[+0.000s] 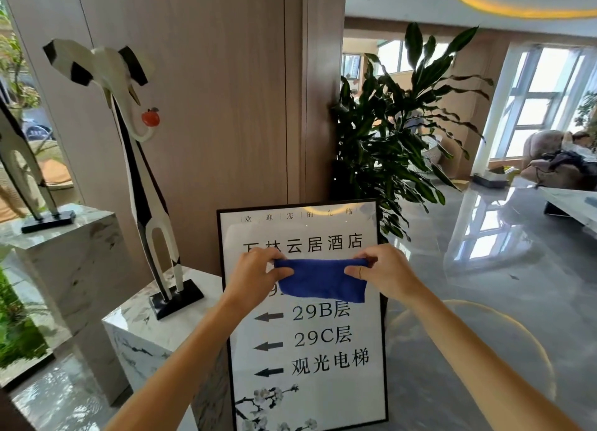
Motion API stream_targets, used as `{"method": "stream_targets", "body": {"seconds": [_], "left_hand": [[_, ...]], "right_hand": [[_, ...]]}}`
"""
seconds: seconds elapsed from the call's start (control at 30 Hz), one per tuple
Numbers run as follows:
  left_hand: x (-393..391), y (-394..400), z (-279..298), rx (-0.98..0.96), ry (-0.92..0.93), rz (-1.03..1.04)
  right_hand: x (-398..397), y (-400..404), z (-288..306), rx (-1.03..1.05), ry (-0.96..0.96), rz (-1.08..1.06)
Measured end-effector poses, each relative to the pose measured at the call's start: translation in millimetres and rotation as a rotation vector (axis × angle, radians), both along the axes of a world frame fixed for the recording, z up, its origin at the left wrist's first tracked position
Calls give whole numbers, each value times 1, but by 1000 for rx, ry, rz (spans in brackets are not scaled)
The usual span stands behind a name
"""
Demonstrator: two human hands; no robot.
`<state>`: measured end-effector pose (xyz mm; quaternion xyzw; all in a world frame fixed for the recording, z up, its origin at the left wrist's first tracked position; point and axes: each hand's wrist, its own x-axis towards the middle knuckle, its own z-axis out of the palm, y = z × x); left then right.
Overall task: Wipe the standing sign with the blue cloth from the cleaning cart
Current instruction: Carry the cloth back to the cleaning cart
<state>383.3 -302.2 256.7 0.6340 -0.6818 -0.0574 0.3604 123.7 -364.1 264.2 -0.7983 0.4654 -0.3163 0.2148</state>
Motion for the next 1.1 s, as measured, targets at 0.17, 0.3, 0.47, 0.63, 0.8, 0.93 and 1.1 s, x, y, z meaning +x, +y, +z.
{"method": "stream_targets", "body": {"seconds": [0.17,0.3,0.47,0.63,0.8,0.93,1.1], "left_hand": [[-17,-7,8,-9,104,-3],[-32,-12,11,-16,118,10],[-52,-19,9,5,185,0],[-75,-25,8,22,215,-92],[-99,-30,7,49,275,-236],[-109,-33,5,74,265,-323],[-126,-33,2,116,264,-471]], "right_hand": [[-16,-5,8,24,-41,-14],[-33,-4,10,2,-43,-23],[-55,-1,12,-34,-2,-87],[-80,14,11,-30,25,-196],[-100,43,11,-47,19,-358],[-107,66,11,-31,80,-465],[-119,100,5,21,93,-644]]}}
